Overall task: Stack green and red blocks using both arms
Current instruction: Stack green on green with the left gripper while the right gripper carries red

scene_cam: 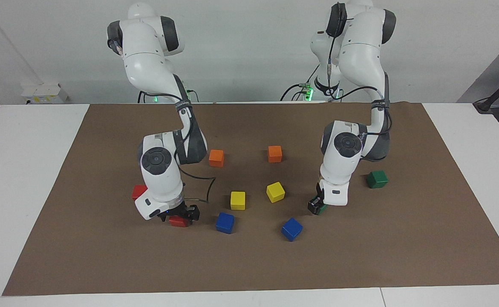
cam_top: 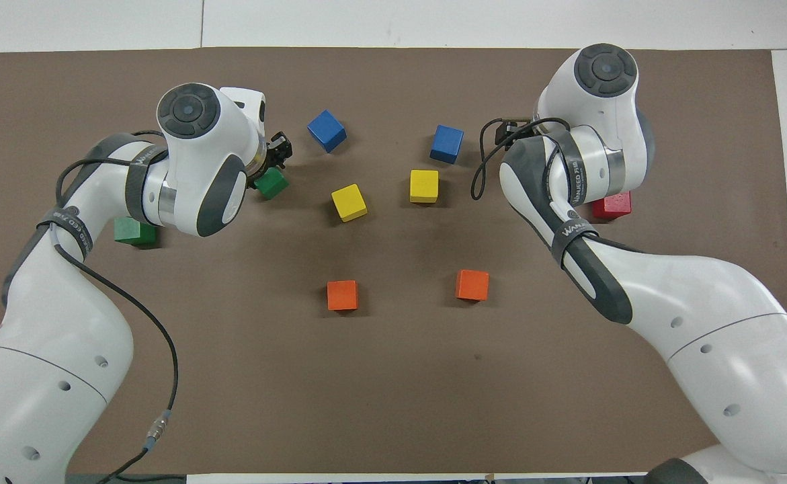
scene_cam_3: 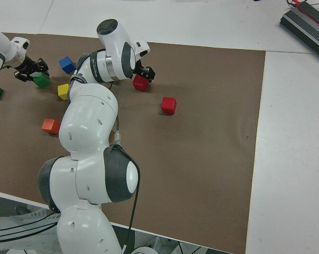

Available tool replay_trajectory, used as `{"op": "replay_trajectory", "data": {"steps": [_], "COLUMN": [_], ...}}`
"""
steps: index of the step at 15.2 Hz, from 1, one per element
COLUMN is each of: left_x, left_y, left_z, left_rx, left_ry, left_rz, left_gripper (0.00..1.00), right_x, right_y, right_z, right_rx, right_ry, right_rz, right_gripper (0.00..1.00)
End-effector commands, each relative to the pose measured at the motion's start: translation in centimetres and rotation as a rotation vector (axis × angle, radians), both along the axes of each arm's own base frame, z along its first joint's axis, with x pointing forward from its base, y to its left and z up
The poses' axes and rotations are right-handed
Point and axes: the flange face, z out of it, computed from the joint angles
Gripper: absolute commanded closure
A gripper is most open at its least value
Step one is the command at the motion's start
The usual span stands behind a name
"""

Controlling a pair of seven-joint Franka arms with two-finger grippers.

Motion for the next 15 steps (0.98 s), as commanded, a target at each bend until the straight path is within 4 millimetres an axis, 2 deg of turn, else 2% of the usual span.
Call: {"op": "replay_trajectory", "data": {"steps": [1, 2, 3, 5, 7, 9, 11, 13, 15], "left_x": [-0.9, -0.6, -0.4, -1.1, -2.1, -3.6, -4.7, -4.6, -4.2], "left_y": [0.3, 0.5, 1.1, 2.6, 7.6, 11.3, 15.8, 20.3, 22.7], "left_z": [1.1, 2.2, 3.0, 6.1, 8.6, 10.9, 10.8, 10.7, 10.2], "left_rx": [0.052, 0.082, 0.113, 0.115, 0.119, 0.087, 0.082, 0.070, 0.075], "left_ry": [0.025, 0.046, 0.064, 0.088, 0.151, 0.171, 0.197, 0.196, 0.161], "left_rz": [-0.001, -0.014, -0.035, -0.175, -0.309, -0.429, -0.536, -0.622, -0.673], "left_gripper": [1.00, 1.00, 1.00, 1.00, 1.00, 1.00, 1.00, 1.00, 1.00], "right_x": [-0.4, -0.4, -0.5, -0.6, -0.5, -0.6, -0.6, -0.7, -0.8], "right_y": [-0.4, -0.4, -0.4, -0.5, -1.0, -0.8, -0.9, -1.4, -2.7], "right_z": [-0.1, 0.0, -0.2, -0.3, -0.2, -0.3, -0.1, 0.8, 3.6], "right_rx": [0.008, 0.010, 0.010, 0.011, 0.011, 0.017, 0.021, 0.011, 0.007], "right_ry": [-0.005, -0.005, 0.001, 0.005, 0.005, 0.009, 0.017, 0.059, 0.084], "right_rz": [0.021, 0.020, 0.014, 0.012, 0.006, 0.005, 0.001, 0.001, 0.042], "right_gripper": [0.00, 0.02, 0.16, 0.44, 0.64, 0.90, 0.92, 0.92, 0.92]}}
